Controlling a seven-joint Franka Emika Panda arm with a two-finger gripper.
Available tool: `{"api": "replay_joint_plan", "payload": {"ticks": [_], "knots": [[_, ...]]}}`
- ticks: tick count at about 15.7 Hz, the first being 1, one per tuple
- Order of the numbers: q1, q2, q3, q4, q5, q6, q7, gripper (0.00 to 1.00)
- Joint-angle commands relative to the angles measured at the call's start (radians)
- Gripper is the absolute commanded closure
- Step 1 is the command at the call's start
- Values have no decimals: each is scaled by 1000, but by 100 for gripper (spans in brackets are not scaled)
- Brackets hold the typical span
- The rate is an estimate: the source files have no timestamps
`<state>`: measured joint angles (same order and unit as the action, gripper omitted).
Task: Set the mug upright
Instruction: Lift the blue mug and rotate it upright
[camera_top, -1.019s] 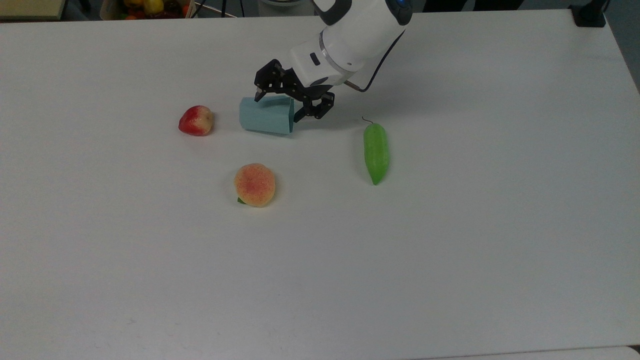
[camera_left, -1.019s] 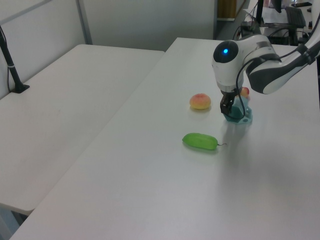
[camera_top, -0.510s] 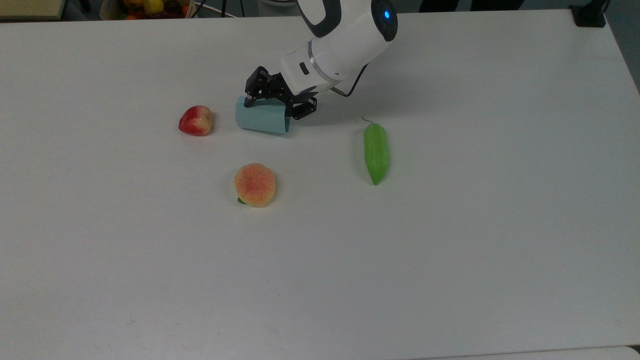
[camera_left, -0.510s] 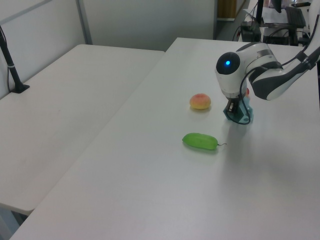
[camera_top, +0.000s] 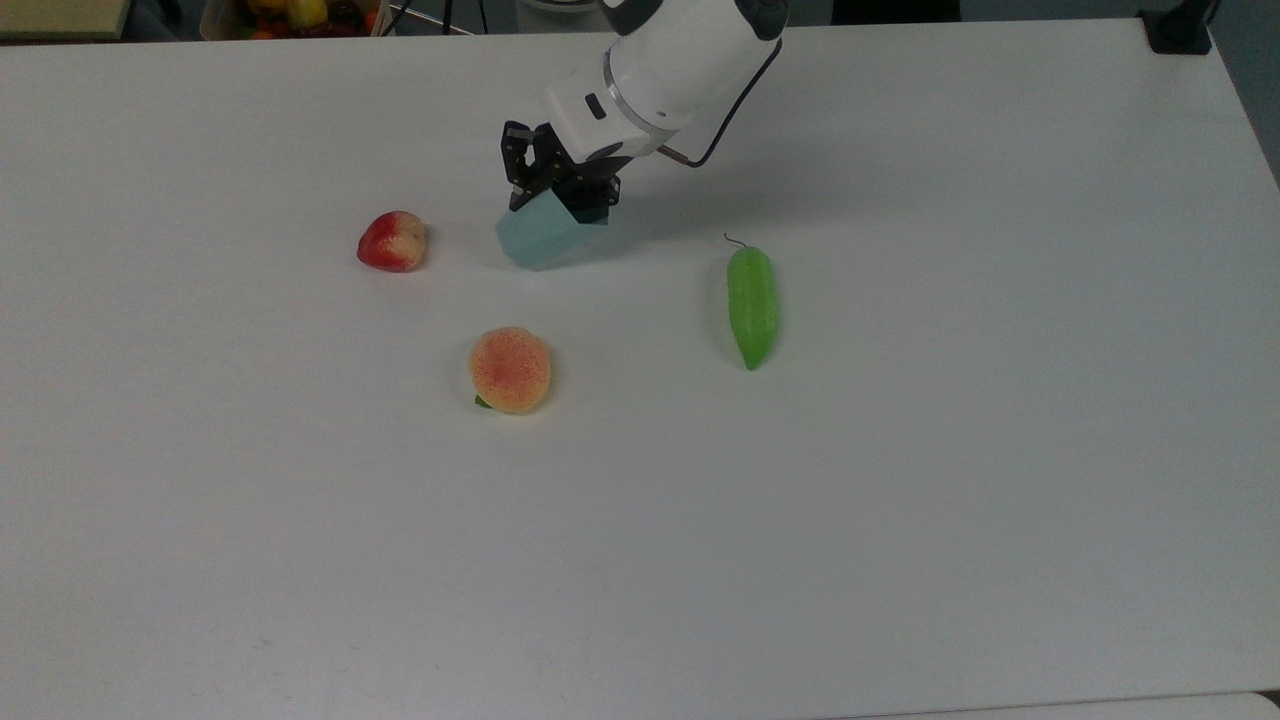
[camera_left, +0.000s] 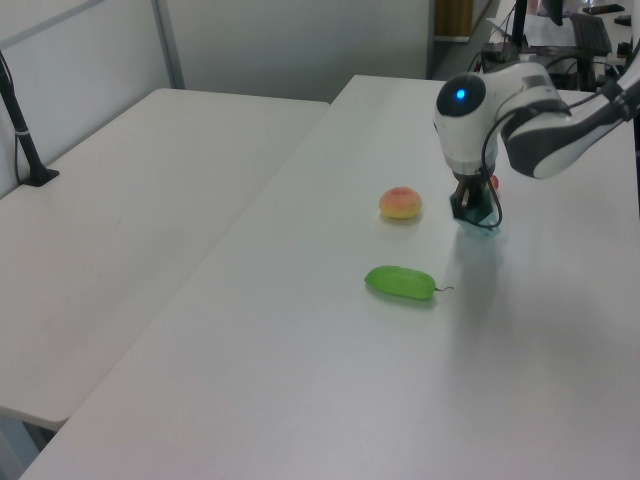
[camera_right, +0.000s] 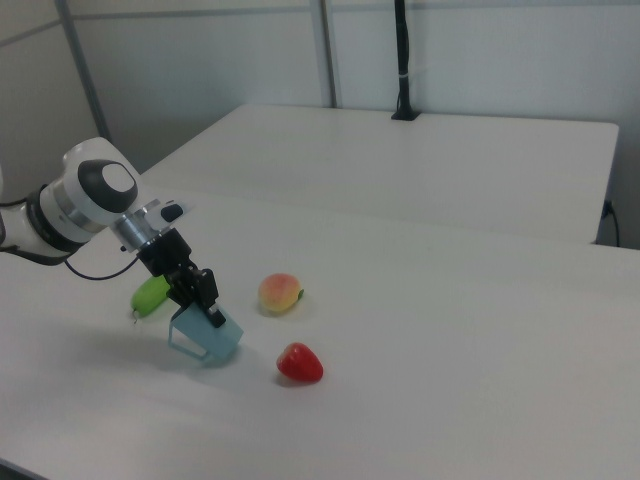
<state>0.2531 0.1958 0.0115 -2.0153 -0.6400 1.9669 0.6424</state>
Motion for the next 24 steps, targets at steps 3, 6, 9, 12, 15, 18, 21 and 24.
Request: {"api": "replay_joint_plan", "payload": {"ticks": [3,6,9,12,15,18,21,24], "knots": [[-17,-55,-5,70,233,-48,-229,100],[-20,-73,-18,128,376,-123,-409,100],[-29,-37,-88,286,549,-282,-625,100],[-37,66,-163,453,696,-329,-742,100],[-102,152,-174,575,721,-329,-832,100],[-204,238,-173,682,746,-319,-1036,100],[-285,318,-173,760,746,-283,-1245,100],[-343,358,-174,759,743,-172,-1352,100]]}}
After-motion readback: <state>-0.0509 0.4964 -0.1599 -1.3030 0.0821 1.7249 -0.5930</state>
